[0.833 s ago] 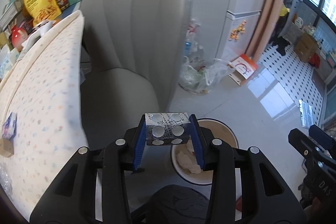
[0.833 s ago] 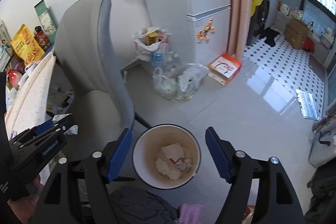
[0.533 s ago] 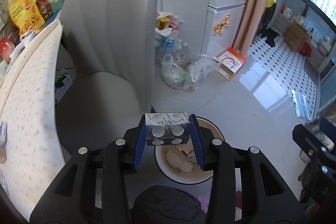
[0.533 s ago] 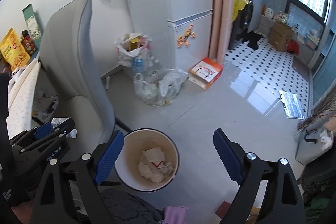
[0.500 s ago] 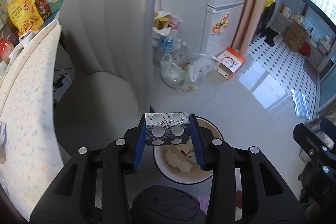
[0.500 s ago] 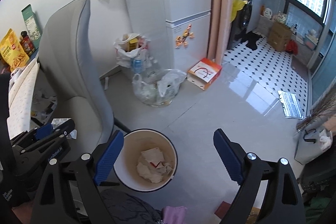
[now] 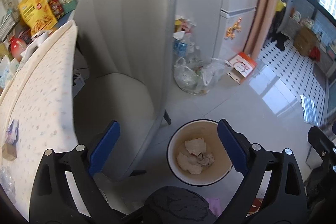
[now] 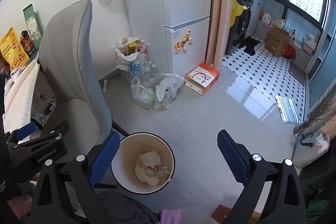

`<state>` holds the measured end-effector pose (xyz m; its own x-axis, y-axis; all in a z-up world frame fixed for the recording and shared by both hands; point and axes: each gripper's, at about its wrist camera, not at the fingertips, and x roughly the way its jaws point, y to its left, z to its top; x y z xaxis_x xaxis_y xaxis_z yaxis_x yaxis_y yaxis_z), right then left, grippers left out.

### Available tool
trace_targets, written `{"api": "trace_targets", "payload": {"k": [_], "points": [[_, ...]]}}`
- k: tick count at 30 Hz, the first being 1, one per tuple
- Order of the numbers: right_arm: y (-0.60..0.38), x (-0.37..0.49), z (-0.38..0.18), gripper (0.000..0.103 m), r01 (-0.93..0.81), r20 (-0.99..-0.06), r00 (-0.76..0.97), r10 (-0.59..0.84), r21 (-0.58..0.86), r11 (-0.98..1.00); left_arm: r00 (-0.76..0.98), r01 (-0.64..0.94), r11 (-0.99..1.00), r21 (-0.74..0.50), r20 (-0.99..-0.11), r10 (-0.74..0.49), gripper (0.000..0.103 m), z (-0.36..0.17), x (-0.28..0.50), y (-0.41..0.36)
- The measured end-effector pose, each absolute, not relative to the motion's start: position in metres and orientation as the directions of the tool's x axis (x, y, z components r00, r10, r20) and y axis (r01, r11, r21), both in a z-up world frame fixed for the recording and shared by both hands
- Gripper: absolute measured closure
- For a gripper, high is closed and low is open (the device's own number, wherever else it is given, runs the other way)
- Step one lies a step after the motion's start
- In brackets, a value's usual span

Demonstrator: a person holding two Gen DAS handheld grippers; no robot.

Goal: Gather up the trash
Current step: 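Move both open grippers back to the remaining items on the table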

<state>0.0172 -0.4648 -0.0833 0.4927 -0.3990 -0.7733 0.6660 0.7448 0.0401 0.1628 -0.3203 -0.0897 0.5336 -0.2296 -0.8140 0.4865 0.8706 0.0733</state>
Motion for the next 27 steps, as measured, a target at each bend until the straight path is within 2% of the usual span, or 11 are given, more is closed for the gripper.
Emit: {"api": "trace_targets", "payload": {"k": [7,15,27], "points": [[-0.44,0.028,-0.067,0.011,0.63,-0.749,0.529,-0.398,0.032,0.776,0.591,0.43,0.897,0.099,-0.782,-0.197,0.008,-0.071,0.164,-0.291],[-0.391,0.043,-0.034,0.008,0.581,-0.676,0.603,-0.423,0.008,0.814,0.655,0.346,0.934,0.092,-0.736,-0.17,0.008,-0.042,0.166,-0.237],[-0.312,0.075,-0.01,0.008,0.41,-0.646,0.707,-0.29,0.04,0.911,0.723,0.148,0.985,0.083,-0.689,-0.051,0.008,-0.014,0.167,-0.123]]}}
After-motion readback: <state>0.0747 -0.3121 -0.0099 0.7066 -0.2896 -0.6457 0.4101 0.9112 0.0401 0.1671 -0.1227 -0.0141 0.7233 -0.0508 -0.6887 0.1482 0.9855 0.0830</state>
